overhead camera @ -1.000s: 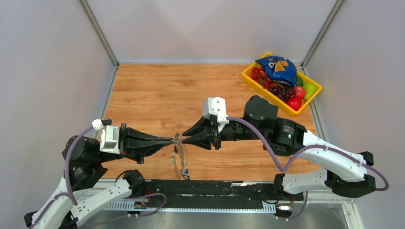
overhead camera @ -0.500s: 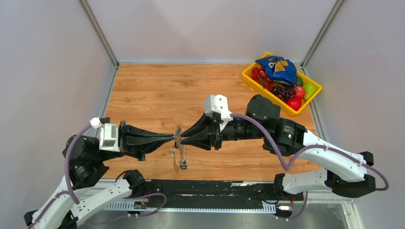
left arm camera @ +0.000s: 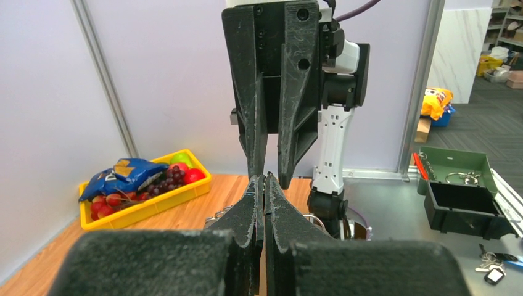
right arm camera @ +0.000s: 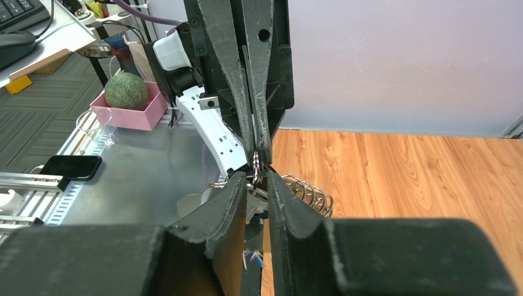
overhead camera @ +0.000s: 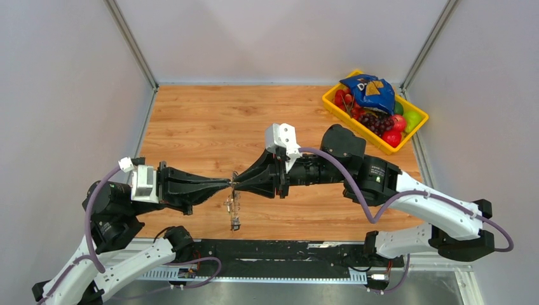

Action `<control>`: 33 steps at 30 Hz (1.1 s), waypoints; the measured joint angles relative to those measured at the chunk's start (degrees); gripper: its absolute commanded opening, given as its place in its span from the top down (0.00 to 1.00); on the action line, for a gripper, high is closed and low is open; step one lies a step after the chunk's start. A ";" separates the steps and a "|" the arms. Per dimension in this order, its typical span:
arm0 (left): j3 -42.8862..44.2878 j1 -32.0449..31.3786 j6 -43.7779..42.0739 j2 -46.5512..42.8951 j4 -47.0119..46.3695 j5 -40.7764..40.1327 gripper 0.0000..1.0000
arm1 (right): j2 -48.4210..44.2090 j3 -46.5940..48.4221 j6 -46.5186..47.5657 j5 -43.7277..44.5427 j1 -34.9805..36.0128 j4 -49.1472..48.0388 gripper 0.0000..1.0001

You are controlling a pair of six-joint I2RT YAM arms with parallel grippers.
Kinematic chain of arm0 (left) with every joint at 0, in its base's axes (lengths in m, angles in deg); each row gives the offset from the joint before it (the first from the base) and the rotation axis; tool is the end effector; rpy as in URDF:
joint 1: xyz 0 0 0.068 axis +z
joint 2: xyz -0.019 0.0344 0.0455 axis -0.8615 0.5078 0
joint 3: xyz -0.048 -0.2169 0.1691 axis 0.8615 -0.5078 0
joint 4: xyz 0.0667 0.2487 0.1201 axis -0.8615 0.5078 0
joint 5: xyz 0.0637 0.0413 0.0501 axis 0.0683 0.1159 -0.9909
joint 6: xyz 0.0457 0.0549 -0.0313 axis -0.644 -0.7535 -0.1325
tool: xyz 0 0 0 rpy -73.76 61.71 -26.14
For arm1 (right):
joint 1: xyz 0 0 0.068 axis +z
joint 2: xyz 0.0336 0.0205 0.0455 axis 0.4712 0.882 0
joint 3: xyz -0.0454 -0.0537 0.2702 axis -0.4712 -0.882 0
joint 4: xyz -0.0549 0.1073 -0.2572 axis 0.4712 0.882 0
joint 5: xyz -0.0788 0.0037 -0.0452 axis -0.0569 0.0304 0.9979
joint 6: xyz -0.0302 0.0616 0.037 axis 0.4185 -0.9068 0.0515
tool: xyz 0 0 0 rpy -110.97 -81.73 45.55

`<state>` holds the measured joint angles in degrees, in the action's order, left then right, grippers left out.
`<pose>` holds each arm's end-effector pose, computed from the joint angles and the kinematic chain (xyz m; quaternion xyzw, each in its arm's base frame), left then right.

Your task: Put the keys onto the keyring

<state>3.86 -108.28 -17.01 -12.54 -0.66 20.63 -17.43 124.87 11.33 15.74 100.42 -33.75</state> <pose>0.0407 -0.0980 0.4731 0.3759 0.4221 -0.5318 0.6307 0.0671 0.2900 0.5092 -0.5220 0.4792 0.5091 0.4887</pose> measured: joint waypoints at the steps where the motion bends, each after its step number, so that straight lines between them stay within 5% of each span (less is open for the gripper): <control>1: -0.02 0.00 0.00 -0.15 -0.02 0.00 1.00 | 0.22 0.00 -0.04 -0.09 0.00 0.00 0.84; 16: -0.02 0.00 -0.22 -0.98 0.04 -0.09 1.00 | 0.66 0.00 -1.22 -0.81 0.00 -0.39 0.98; 33: -0.31 0.00 -0.17 -1.18 -0.28 -0.20 1.00 | -0.55 -2.08 -1.33 -1.49 0.00 -1.81 0.99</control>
<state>3.55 -108.28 -17.19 -13.73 -0.95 20.43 -17.98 122.80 9.99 14.25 100.42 -35.56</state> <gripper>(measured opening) 0.009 0.014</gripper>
